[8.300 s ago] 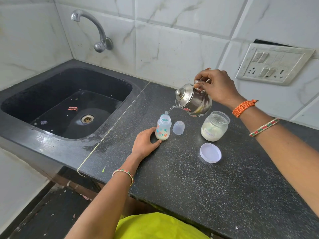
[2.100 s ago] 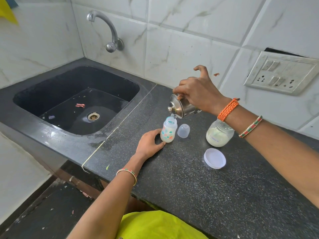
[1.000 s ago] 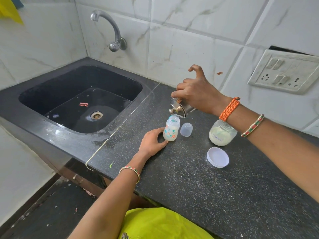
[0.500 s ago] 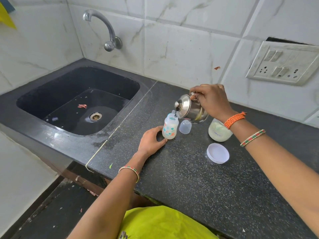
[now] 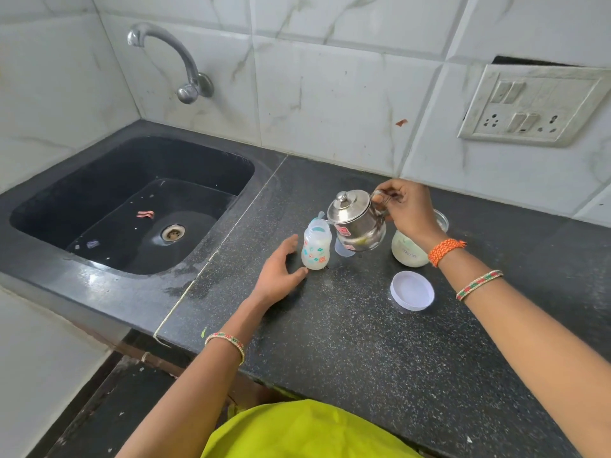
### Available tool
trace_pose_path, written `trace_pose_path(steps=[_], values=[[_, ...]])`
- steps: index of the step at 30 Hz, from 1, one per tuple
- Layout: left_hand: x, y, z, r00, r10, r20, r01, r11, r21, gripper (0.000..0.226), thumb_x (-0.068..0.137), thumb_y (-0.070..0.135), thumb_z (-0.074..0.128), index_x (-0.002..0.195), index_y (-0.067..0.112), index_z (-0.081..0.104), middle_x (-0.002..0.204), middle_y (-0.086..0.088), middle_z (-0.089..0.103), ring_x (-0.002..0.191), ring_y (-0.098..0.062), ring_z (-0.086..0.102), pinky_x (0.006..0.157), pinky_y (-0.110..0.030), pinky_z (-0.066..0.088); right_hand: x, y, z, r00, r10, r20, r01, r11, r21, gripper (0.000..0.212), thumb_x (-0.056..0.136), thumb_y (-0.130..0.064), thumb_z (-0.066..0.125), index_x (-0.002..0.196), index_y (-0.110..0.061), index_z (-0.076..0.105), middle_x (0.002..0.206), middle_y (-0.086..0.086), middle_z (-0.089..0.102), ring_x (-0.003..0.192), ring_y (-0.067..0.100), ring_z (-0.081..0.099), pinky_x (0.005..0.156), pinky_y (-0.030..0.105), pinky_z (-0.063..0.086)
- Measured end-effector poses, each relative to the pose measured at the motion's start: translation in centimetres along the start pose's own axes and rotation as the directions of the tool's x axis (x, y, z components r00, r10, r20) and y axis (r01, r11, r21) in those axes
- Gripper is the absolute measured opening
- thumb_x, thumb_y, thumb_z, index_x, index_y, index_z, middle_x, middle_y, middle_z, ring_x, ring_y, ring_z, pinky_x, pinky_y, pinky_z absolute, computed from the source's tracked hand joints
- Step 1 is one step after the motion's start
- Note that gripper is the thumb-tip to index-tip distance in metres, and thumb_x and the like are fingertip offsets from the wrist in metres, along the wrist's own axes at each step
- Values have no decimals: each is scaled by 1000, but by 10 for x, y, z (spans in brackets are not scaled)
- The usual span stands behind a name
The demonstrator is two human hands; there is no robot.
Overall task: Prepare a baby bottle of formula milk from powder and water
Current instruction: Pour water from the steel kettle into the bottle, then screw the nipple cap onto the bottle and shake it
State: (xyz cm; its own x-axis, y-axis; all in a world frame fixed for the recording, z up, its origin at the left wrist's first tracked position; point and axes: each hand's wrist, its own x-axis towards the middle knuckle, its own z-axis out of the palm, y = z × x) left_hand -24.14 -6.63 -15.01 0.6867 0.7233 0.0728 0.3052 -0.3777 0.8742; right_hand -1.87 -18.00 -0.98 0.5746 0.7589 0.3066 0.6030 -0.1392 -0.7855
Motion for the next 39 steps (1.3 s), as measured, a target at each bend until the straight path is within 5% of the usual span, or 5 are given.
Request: trace_pose_path(steps=[7, 12, 22, 31, 39], values=[[35, 50, -41, 975, -58, -215, -6, 958, -286, 47, 89, 8, 60, 132, 17, 45, 132, -2, 53, 122, -18, 49, 99, -33, 41, 15, 4, -7, 964, 255, -73, -203, 888, 412, 6, 94, -7, 54, 89, -8, 55, 86, 10, 63, 81, 19, 65, 78, 44, 59], [113, 110, -43, 992, 111, -67, -126, 948, -294, 38, 94, 17, 55, 131, 16, 49, 126, 1, 58, 117, -11, 54, 97, -27, 43, 49, 13, -15, 918, 395, -6, -290, 684, 669, 13, 98, -4, 45, 86, -7, 51, 87, 13, 61, 94, 27, 62, 85, 45, 56], [254, 117, 31, 928, -154, 339, 310, 823, -476, 13, 96, 11, 43, 103, 10, 55, 105, -11, 51, 97, -22, 46, 89, -35, 41, 137, 77, -19, 878, 419, 232, -479, 779, 406, 19, 94, 3, 49, 80, -10, 50, 84, 9, 59, 84, 17, 60, 91, 45, 52], [294, 74, 56, 923, -199, 330, 363, 737, -570, 28, 100, 11, 36, 118, 6, 56, 110, -4, 61, 110, -18, 54, 97, -28, 44, 174, 125, 3, 861, 453, 230, -507, 798, 326, 15, 95, 2, 50, 84, -9, 52, 90, 12, 60, 90, 22, 62, 91, 43, 53], [271, 76, 35, 955, -191, 227, 286, 792, -540, 47, 100, 20, 36, 145, 7, 29, 152, -6, 32, 140, -19, 30, 108, -27, 31, 166, 92, -6, 961, 249, 119, -155, 845, -513, 40, 92, -15, 53, 129, -5, 42, 127, 18, 46, 115, 34, 48, 94, 40, 42]])
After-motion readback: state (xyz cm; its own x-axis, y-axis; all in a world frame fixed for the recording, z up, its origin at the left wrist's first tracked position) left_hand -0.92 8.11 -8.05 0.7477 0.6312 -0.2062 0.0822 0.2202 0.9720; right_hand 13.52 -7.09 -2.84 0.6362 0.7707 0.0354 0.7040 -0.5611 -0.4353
